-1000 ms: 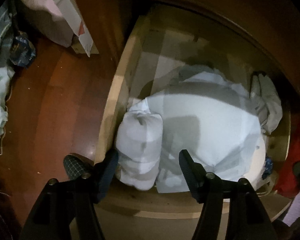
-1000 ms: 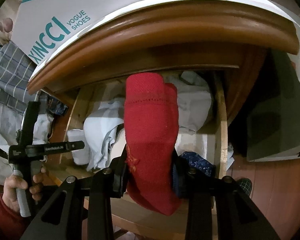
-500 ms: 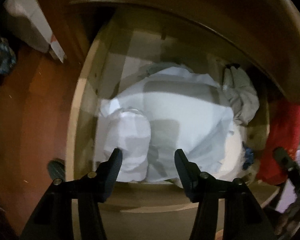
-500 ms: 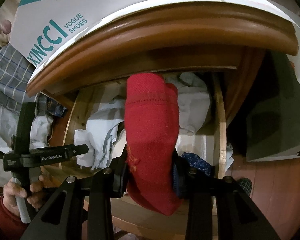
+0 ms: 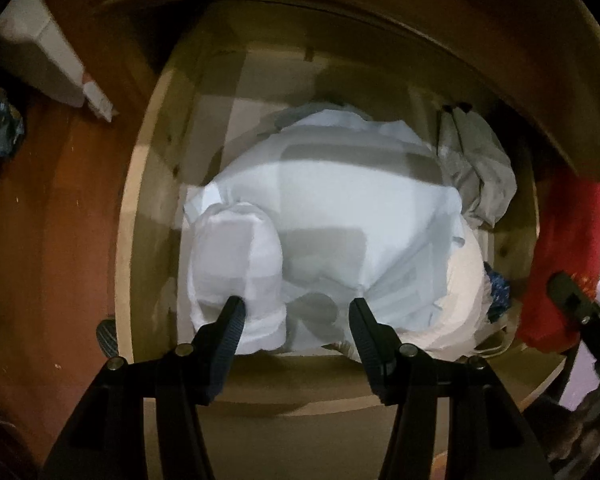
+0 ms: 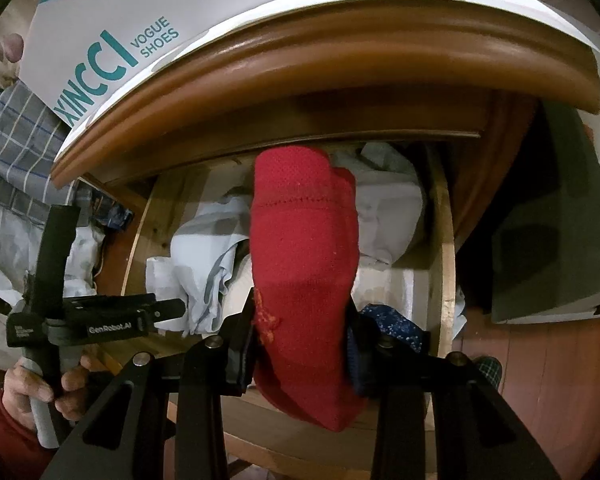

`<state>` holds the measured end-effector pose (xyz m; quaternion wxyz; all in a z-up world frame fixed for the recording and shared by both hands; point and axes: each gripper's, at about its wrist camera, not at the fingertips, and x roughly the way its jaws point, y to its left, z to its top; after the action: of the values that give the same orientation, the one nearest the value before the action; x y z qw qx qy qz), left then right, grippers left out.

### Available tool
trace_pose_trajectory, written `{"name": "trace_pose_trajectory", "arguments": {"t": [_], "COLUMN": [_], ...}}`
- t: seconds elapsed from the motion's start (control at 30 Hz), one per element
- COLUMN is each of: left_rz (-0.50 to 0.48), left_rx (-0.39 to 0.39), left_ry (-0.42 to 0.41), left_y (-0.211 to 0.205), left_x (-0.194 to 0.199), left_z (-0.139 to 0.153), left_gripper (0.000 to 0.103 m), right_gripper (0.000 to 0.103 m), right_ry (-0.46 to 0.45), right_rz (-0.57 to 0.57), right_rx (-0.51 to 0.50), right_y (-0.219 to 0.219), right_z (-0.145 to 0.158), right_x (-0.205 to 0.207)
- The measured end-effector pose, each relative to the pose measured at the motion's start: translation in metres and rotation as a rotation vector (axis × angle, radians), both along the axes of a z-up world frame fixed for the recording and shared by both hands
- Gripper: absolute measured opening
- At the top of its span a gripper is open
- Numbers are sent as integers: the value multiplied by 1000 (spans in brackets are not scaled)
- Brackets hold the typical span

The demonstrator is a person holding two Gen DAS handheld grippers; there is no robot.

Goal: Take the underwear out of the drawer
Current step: 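Grasp the white rolled sock with the left gripper while the right holds the red sock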

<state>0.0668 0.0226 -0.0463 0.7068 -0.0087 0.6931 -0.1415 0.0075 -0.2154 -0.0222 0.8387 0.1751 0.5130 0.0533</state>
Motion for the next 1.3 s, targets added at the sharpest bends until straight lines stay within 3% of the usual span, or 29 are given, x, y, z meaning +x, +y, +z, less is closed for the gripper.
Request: {"name": "trace_pose_trajectory", "arguments": {"t": [0.2,0.53,0.77,1.13,1.3], "left_rz": [-1,37,60,140,128], "left_rx": [-31,12,156,178,196], "left_ry": [36,10,-3,85,81], "left_y": [1,21,27,34,32], "left_x": [-5,-8,-2,20,26], "left_z": [1,12,0,-27,-30], "left_gripper": [56,56,57,59,58], "right_gripper": [34,34,34,34,34], "right_ry": [-3,-12,-17,-12,-10], "right_rz": [8,12,16,16,18], "right_rx": [0,11,23,34,38], "right_y": [-1,-1,0,-2,-2], "right_z": [-1,0,2,1,1], "right_x": [1,-2,-3,-1,-1]}}
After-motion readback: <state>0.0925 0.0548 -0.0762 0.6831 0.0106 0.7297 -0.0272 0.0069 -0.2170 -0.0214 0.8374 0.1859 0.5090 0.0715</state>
